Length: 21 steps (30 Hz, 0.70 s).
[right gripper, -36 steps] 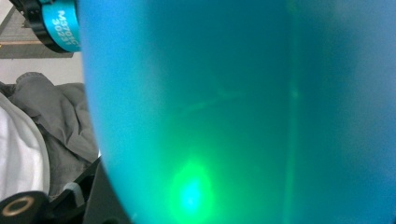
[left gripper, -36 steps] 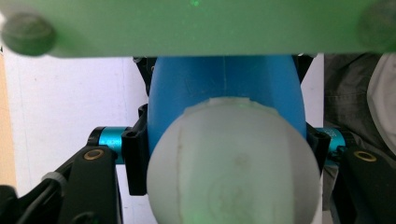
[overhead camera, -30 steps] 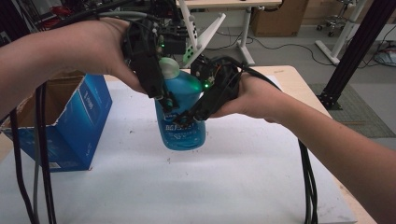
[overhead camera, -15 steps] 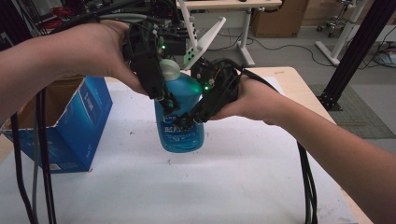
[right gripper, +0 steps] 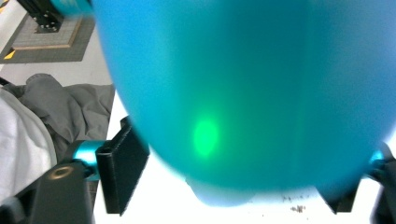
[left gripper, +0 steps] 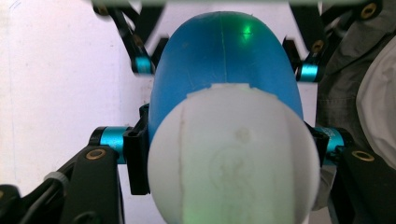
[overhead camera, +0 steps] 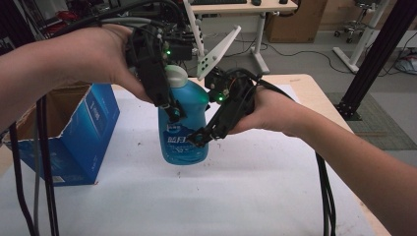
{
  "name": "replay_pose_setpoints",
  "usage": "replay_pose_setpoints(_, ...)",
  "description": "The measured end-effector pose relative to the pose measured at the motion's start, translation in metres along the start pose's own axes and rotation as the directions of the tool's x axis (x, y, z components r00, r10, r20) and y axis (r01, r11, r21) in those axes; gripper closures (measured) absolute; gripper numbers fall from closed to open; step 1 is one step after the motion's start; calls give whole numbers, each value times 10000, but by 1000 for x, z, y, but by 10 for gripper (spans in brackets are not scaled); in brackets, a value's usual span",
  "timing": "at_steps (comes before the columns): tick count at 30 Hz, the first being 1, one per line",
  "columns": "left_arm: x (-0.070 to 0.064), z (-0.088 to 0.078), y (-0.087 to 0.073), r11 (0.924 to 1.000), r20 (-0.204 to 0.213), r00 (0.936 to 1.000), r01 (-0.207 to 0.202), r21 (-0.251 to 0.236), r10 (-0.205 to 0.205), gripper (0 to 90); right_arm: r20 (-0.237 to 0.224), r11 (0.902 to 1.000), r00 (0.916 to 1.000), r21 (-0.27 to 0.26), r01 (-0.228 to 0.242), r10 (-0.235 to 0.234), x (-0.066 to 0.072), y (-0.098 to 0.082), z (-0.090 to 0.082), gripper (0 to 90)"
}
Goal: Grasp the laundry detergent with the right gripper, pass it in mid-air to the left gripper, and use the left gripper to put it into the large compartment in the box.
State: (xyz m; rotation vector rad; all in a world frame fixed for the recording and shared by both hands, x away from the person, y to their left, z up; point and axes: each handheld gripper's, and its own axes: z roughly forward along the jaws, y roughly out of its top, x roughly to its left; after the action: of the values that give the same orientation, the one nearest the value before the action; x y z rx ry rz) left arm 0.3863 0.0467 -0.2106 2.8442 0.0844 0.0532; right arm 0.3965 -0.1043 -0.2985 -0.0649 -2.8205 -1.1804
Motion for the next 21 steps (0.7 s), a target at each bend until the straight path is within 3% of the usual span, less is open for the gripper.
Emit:
replay_pose_setpoints(1, 1, -4, -3, 9999, -21, 10000, 97, -74, -97, 384, 256, 9996, 9994, 190, -228, 223, -1, -4, -2, 126)
replay_pose_setpoints(6, 2, -13, -12, 9989, -71, 9992, 383, -253, -385, 384, 419, 9980, 9981, 425, -459, 441, -3, -13, -6, 126)
replay_pose_setpoints(9, 3, -23, -21, 9959, -230, 9964, 804, -411, -813, 384, 886, 9911, 9933, 1041, -831, 740, -5, -26, -10, 126)
replay_pose_setpoints(11, 4, -26, -23, 9945, -294, 9949, 951, -437, -964, 384, 990, 9891, 9920, 1167, -895, 781, -6, -29, -11, 126)
replay_pose_setpoints(13, 5, -32, -30, 9920, -383, 9924, 1151, -520, -1172, 384, 1508, 9788, 9848, 1721, -1115, 857, -7, -38, -16, 125)
replay_pose_setpoints(14, 6, -36, -33, 9896, -437, 9900, 1319, -568, -1344, 384, 1508, 9788, 9848, 1721, -1115, 857, -7, -38, -16, 125)
replay_pose_setpoints(16, 7, -44, -40, 9857, -525, 9860, 1550, -656, -1585, 384, 1813, 9696, 9791, 2072, -1298, 923, -8, -45, -21, 126)
replay_pose_setpoints(21, 9, -61, -58, 9690, -622, 9706, 2255, -1004, -2324, 384, 2374, 9479, 9637, 2600, -1840, 1219, -11, -59, -36, 126)
